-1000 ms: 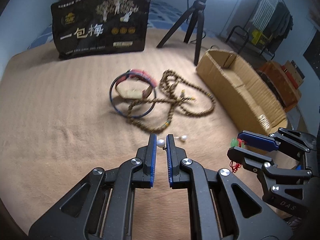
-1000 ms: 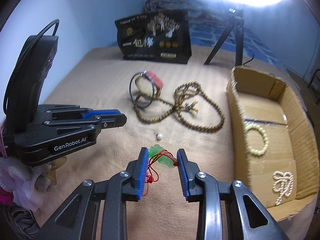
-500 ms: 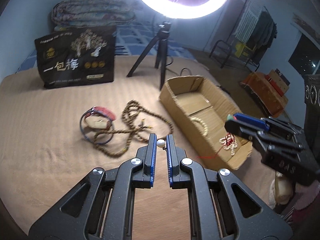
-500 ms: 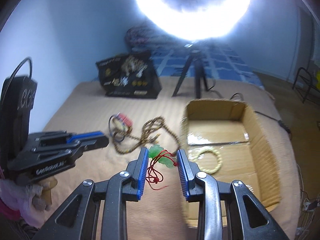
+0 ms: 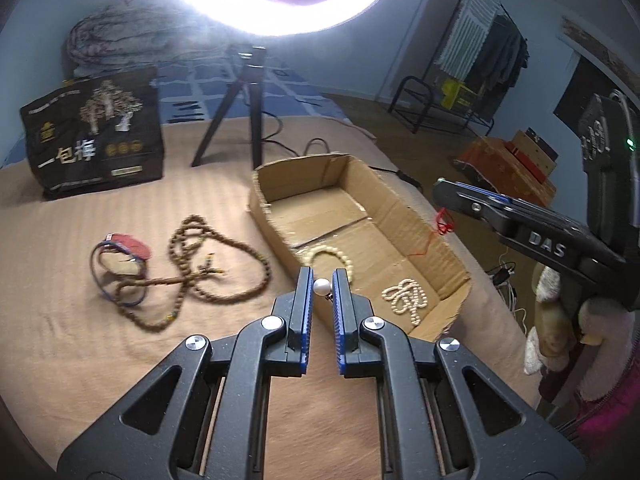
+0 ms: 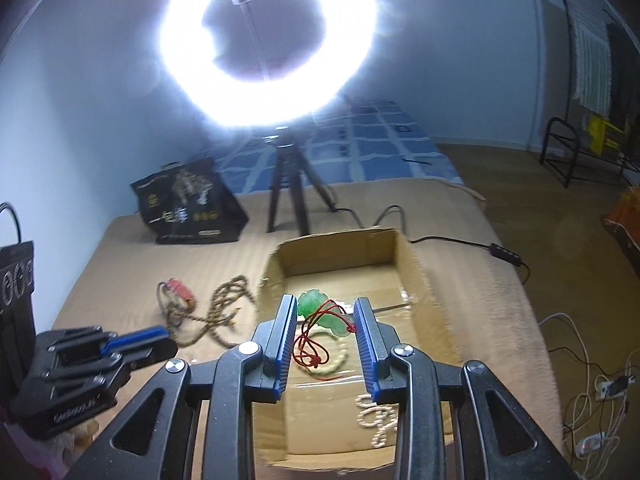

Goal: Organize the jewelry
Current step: 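Carry the earring in the left tool and pendant in the right tool over the box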

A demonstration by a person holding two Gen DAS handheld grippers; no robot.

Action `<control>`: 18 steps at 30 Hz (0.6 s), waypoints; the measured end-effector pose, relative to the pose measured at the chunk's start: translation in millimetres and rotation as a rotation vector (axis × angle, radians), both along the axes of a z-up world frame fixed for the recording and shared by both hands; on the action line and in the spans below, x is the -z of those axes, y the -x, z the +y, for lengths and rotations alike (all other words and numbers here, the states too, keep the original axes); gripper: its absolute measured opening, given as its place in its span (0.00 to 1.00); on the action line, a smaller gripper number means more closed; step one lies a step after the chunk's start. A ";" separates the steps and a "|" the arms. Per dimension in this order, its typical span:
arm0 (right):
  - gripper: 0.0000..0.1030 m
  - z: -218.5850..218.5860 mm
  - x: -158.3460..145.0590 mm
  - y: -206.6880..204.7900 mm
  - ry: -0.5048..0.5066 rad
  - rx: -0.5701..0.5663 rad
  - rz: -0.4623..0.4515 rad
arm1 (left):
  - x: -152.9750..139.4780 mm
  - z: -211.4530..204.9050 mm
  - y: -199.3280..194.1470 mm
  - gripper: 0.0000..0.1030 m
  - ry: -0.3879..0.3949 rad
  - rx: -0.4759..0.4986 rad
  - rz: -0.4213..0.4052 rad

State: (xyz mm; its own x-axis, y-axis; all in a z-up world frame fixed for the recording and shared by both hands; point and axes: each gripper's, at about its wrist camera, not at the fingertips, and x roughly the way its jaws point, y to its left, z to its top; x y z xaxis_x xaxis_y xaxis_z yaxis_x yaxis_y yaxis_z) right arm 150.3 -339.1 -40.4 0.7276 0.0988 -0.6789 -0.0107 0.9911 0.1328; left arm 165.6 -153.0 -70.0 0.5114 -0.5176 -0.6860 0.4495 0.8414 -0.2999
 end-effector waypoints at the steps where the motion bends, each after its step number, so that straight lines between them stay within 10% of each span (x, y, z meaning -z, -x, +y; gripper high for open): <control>1: 0.28 -4.5 1.5 -1.8 -0.002 0.009 0.004 | 0.0 -5.9 1.0 0.07 -0.003 0.008 -0.005; 18: 0.28 -25.6 28.8 -12.6 -0.010 0.051 0.085 | 24.0 -59.2 8.5 0.07 -0.041 0.101 0.026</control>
State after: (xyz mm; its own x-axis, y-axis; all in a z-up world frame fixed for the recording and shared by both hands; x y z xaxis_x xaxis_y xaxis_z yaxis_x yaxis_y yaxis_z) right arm 162.9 -364.7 -69.2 0.6714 0.0700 -0.7378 0.0521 0.9886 0.1411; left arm 157.1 -212.2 -94.0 0.4396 -0.5370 -0.7200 0.5248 0.8041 -0.2793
